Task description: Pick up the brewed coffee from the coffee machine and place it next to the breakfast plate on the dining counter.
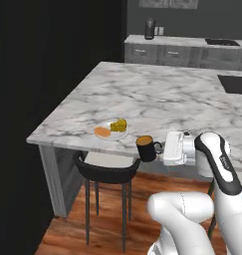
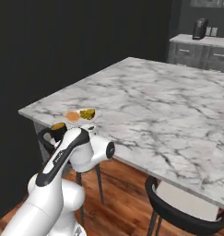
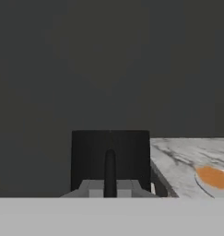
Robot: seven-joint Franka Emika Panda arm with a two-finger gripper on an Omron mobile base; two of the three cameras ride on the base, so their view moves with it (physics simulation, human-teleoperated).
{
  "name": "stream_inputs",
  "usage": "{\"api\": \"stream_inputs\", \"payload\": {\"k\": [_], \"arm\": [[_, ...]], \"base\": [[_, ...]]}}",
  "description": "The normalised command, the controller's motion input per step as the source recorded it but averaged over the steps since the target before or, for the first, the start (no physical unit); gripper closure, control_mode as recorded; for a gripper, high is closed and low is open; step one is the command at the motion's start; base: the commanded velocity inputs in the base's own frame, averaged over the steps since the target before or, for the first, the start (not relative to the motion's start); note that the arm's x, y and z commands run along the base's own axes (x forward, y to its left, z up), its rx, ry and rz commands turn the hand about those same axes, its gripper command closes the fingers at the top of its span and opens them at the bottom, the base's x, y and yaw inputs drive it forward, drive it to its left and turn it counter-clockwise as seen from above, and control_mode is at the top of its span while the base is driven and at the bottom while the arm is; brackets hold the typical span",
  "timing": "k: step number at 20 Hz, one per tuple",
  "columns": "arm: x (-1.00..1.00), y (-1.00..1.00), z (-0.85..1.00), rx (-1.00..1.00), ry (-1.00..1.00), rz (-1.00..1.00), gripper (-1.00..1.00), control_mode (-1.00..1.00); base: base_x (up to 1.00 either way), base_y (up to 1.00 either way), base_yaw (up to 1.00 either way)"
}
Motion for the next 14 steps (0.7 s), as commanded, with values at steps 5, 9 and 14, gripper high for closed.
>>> {"api": "stream_inputs", "payload": {"k": [5,9,14], "arm": [[0.0,0.0,0.0,0.0,0.0,0.0,1.0,1.0],[0.0,0.0,0.0,0.0,0.0,0.0,1.0,1.0],[0.0,0.0,0.0,0.0,0.0,0.0,1.0,1.0]], "base": [[0.82,0.42,-0.35],[0.72,0.27,-0.34],[0.49,0.21,-0.33]]}}
